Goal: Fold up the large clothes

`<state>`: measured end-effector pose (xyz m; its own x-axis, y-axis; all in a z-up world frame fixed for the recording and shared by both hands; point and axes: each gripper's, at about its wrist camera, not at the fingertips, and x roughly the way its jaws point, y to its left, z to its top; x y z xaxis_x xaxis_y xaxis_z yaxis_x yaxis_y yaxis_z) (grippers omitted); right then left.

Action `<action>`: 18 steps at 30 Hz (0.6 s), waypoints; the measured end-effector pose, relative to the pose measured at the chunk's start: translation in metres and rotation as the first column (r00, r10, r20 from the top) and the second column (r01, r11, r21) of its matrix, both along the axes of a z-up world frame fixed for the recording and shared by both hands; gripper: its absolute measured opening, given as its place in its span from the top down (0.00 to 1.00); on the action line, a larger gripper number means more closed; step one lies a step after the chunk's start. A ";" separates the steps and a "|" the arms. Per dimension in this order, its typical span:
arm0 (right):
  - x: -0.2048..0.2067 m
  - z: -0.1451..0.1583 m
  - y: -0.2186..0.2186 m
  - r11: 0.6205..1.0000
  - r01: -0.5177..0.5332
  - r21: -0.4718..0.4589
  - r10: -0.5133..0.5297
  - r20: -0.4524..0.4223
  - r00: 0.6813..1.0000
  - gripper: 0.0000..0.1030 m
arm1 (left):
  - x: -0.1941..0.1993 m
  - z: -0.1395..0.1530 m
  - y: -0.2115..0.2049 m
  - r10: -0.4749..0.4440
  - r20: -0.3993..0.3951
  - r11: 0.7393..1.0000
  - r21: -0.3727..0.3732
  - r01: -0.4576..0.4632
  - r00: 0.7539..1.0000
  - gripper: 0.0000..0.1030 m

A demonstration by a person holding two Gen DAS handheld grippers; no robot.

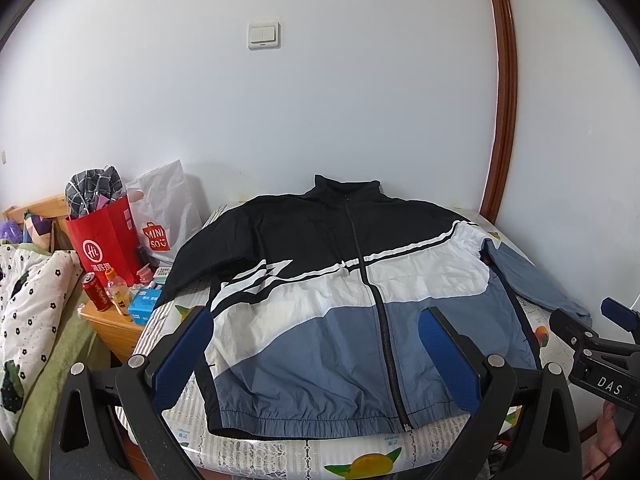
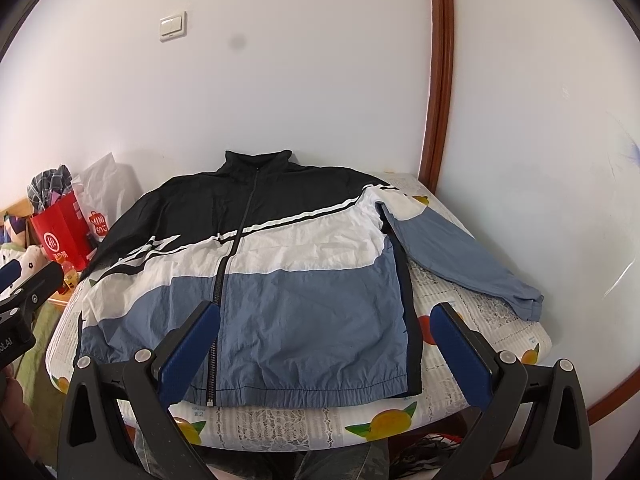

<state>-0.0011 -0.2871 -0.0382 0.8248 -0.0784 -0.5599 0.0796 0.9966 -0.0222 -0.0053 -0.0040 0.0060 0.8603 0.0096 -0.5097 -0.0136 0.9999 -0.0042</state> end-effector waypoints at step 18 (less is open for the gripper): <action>0.019 -0.013 -0.002 1.000 0.014 -0.016 -0.015 -0.023 1.000 0.00 | 0.016 -0.015 0.018 -0.015 -0.020 1.000 -0.016 0.015 1.000 0.00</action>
<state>0.0183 -0.2894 -0.0508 0.8106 -0.0995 -0.5771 0.0935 0.9948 -0.0402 0.0107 0.0142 -0.0092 0.8498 -0.0111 -0.5269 0.0010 0.9998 -0.0195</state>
